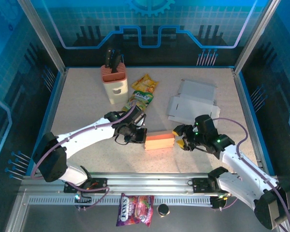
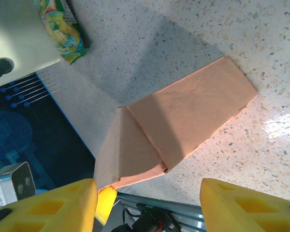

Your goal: Fold the paper box

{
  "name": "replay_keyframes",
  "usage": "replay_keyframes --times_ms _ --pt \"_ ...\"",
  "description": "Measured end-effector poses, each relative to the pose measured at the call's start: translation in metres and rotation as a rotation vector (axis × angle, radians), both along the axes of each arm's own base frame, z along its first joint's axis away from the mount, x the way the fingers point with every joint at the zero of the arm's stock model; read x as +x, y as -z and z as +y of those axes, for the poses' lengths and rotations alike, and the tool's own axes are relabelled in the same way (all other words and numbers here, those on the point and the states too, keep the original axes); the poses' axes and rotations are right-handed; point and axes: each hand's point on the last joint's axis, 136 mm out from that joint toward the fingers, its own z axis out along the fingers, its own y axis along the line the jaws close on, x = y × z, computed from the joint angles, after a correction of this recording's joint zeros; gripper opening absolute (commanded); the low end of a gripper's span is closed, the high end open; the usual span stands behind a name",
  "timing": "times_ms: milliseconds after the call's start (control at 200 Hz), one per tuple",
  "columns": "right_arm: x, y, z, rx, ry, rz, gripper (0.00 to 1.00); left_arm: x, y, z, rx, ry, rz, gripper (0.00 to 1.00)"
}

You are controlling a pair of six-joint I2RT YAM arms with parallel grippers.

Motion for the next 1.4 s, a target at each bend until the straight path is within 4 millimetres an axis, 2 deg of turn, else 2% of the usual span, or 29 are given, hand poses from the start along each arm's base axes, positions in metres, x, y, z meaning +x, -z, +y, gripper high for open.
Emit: replay_keyframes --times_ms 200,285,410,555,715,845,926,1061,1236,1396 --pt "0.002 0.006 0.001 -0.006 0.000 0.014 0.57 0.000 0.000 0.000 0.000 0.000 0.000 0.06" --pt "0.001 0.009 0.001 -0.008 -0.001 0.018 0.55 -0.001 -0.001 0.000 -0.002 -0.001 -0.001 0.17" --pt "-0.001 0.015 0.000 -0.010 -0.001 0.025 0.52 -0.004 -0.003 0.001 -0.007 -0.005 -0.003 0.26" --pt "-0.003 0.019 0.000 -0.004 -0.005 0.024 0.51 -0.006 -0.014 0.002 -0.042 -0.023 -0.018 0.42" --pt "-0.003 0.021 0.000 -0.001 -0.007 0.020 0.50 -0.011 -0.033 0.005 -0.113 -0.079 -0.020 0.48" --pt "-0.004 0.022 0.000 0.000 -0.007 0.020 0.50 -0.001 -0.052 0.010 -0.214 -0.174 -0.008 0.48" --pt "-0.004 0.022 0.000 0.000 -0.007 0.021 0.50 0.008 -0.054 0.015 -0.249 -0.232 0.012 0.47" --pt "-0.004 0.022 0.000 0.000 -0.007 0.020 0.50 0.016 -0.044 0.015 -0.271 -0.272 0.056 0.44" --pt "-0.005 0.023 -0.001 0.002 -0.006 0.016 0.49 0.015 -0.022 0.010 -0.263 -0.280 0.113 0.40" --pt "-0.005 0.023 -0.002 0.003 -0.003 0.014 0.49 0.015 -0.012 0.010 -0.266 -0.283 0.125 0.37"
